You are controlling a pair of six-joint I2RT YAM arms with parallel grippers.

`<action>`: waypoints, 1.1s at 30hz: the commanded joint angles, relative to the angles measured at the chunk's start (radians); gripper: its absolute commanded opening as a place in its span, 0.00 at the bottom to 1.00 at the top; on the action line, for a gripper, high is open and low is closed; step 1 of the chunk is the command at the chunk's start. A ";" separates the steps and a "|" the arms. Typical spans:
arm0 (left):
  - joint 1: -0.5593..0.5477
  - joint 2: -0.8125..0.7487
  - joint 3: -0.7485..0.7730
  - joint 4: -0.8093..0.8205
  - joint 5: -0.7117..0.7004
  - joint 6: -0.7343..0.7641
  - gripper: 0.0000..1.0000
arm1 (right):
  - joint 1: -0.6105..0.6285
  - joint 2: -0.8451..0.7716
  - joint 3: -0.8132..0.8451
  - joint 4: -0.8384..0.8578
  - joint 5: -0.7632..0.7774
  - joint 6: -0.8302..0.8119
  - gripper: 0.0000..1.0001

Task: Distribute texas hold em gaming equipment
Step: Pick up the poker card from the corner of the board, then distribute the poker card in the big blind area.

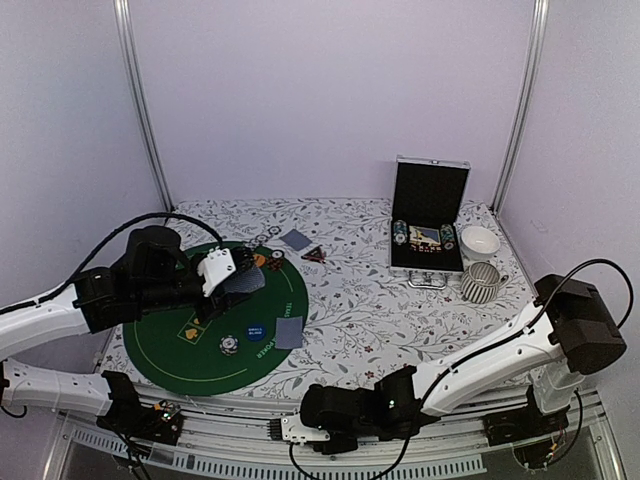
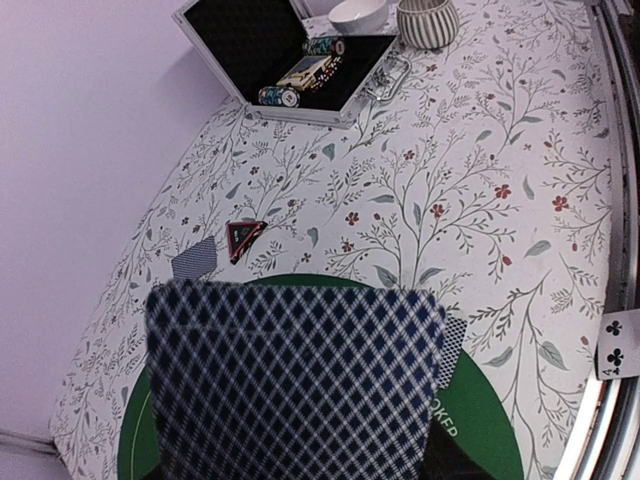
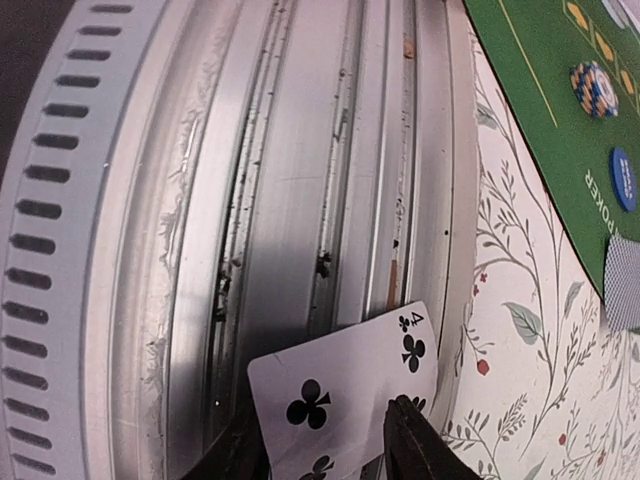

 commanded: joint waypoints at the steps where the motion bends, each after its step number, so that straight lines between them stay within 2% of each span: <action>1: 0.015 -0.022 0.002 0.029 0.009 -0.007 0.48 | -0.013 0.015 0.010 0.025 0.060 0.000 0.35; 5: 0.015 -0.021 0.003 0.029 0.012 -0.006 0.48 | -0.013 0.019 0.031 0.011 0.064 -0.002 0.06; 6: 0.015 -0.021 0.004 0.027 0.012 -0.006 0.48 | -0.014 0.020 0.041 -0.005 0.073 -0.001 0.03; 10: 0.016 -0.021 0.005 0.027 0.010 -0.004 0.48 | -0.028 -0.007 0.104 -0.078 0.076 0.023 0.02; 13: 0.017 -0.021 0.005 0.027 0.001 -0.004 0.48 | -0.062 -0.088 0.130 -0.088 -0.004 0.046 0.02; 17: 0.019 -0.021 0.005 0.032 -0.010 -0.008 0.48 | -0.228 -0.242 0.136 -0.086 -0.155 0.140 0.02; 21: 0.023 -0.017 0.008 0.032 -0.016 -0.012 0.48 | -0.517 -0.330 0.142 -0.052 -0.398 0.360 0.02; 25: 0.028 -0.011 0.010 0.036 -0.021 -0.017 0.48 | -0.745 -0.227 0.229 0.017 -0.547 0.619 0.02; 28: 0.030 -0.002 0.012 0.031 -0.027 -0.019 0.48 | -0.828 -0.114 0.301 0.186 -0.573 0.811 0.02; 31: 0.030 -0.005 0.013 0.030 -0.031 -0.020 0.48 | -0.875 0.021 0.370 0.400 -0.528 0.999 0.02; 33: 0.031 -0.012 0.008 0.033 -0.036 -0.019 0.48 | -0.881 0.119 0.417 0.539 -0.484 1.183 0.02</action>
